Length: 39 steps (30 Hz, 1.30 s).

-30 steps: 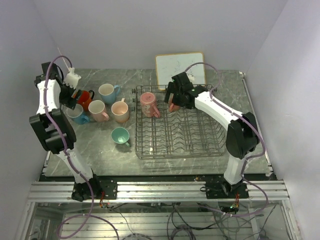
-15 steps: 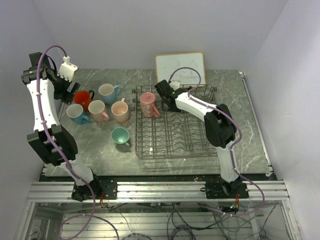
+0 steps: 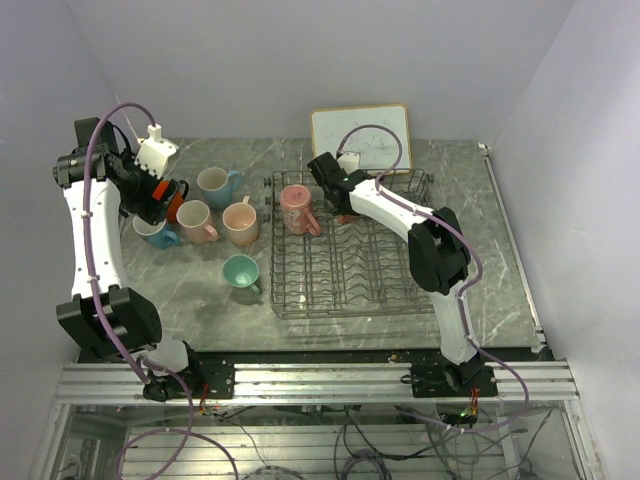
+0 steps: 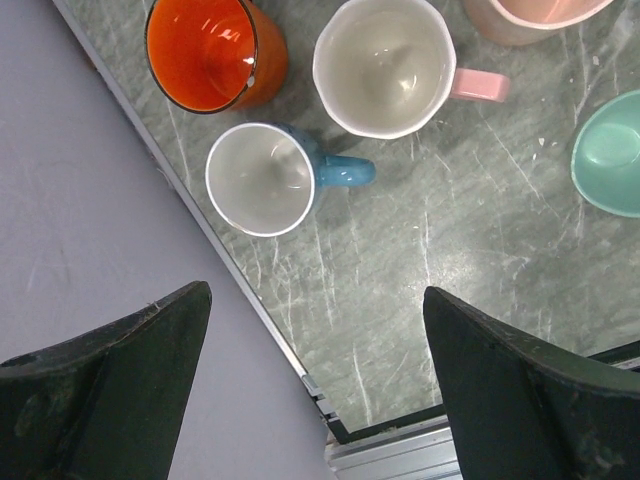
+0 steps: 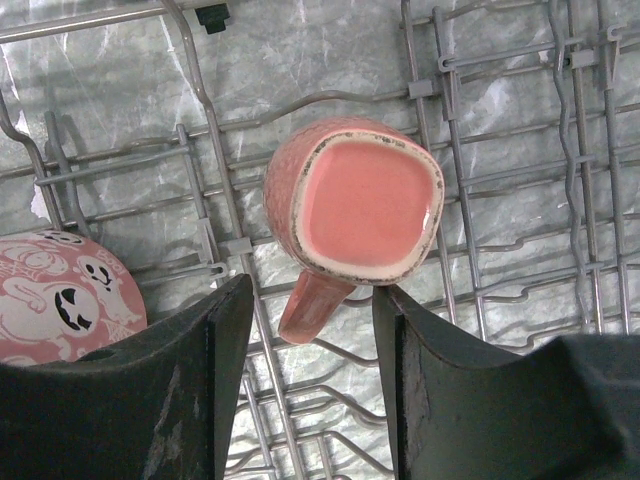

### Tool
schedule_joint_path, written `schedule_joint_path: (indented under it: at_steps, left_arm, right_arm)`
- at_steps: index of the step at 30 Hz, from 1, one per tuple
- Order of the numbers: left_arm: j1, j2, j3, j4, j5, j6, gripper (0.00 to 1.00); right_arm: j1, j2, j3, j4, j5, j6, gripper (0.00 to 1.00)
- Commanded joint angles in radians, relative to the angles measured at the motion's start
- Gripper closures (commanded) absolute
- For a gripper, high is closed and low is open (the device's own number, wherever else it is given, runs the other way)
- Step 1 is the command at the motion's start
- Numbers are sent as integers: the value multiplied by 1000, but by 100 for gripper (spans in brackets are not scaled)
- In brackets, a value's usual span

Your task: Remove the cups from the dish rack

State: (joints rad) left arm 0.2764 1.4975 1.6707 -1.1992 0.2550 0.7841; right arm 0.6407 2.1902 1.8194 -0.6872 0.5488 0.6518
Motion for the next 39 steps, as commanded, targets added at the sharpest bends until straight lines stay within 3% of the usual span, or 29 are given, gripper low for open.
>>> schedule_joint_path:
  at_steps: [1,6,15,22,28,34,39]
  left_arm:
    - [-3,-26,-16,-13,32,14,3]
    - [-3,-38,-9,-33,64,21,4]
    - [-11,-76,-55,-37,135,16,2]
    - [-46,-140,-148,4,233,43,0]
    - [-81,-198,-250,98,313,67,1]
    - [-145,-252,-346,225,377,45,1]
    - [-174,-390,-445,295,506,174,1]
  right_arm:
    - [-4,29,40,-20,22,7,52]
    - [-4,37,47,-38,17,25,66]
    - [-3,-46,50,-49,39,31,100]
    - [-1,-210,29,-28,-17,34,100]
    - [1,-386,-58,21,-181,69,100]
    - [0,-584,-199,133,-497,131,100]
    - [-1,-697,-330,300,-818,212,100]
